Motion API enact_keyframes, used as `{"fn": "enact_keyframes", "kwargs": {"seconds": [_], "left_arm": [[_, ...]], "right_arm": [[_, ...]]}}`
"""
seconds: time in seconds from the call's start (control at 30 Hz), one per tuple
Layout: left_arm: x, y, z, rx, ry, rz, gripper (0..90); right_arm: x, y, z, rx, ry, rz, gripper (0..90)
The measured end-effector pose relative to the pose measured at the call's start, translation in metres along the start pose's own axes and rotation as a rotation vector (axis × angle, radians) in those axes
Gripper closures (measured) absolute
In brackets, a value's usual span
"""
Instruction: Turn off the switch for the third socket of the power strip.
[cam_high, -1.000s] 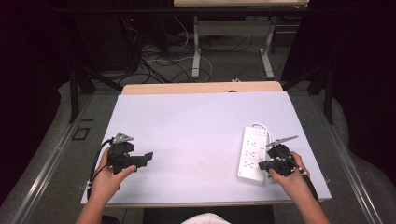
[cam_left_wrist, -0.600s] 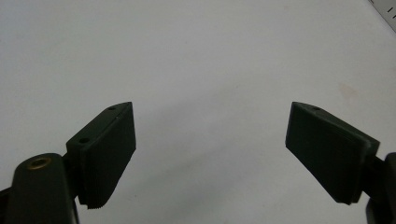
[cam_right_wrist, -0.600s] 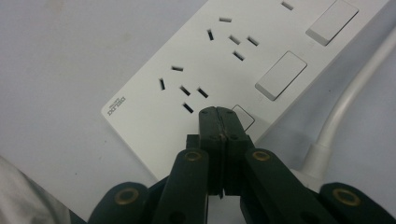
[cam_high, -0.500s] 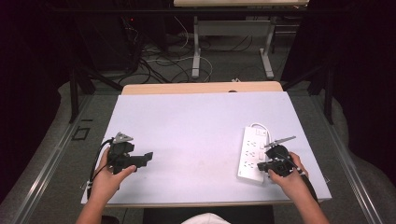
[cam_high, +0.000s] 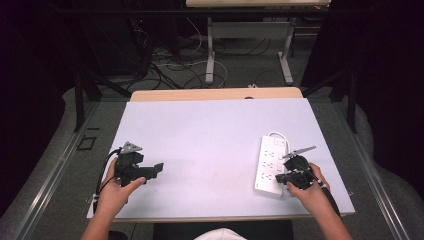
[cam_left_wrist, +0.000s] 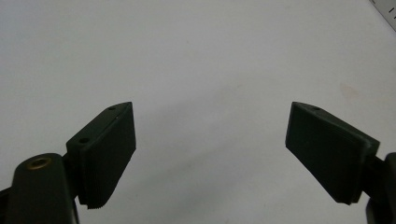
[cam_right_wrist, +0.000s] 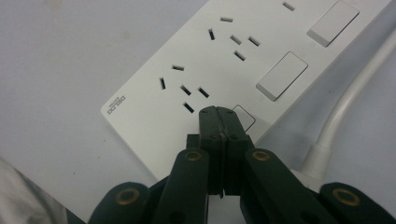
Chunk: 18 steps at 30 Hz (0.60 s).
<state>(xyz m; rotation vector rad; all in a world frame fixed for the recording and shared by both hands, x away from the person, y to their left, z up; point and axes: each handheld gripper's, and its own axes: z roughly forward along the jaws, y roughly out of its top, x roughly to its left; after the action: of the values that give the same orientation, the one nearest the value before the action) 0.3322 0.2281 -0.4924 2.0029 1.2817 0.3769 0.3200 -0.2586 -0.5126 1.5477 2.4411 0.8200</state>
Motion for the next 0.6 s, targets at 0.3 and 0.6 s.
{"fn": "enact_keyframes", "kwargs": {"seconds": [0.3,0.6], "left_arm": [[0.0001,0.0000,0.0003,0.004,0.000,0.010,16.5],[0.0000,-0.0001,0.0003,0.001,-0.001,0.001,16.6]], "right_arm": [[0.0005,0.0002,0.0001,0.004,-0.002,0.000,90.0],[0.0013,-0.0005,0.0025,0.023,0.012,0.011,90.0]]}}
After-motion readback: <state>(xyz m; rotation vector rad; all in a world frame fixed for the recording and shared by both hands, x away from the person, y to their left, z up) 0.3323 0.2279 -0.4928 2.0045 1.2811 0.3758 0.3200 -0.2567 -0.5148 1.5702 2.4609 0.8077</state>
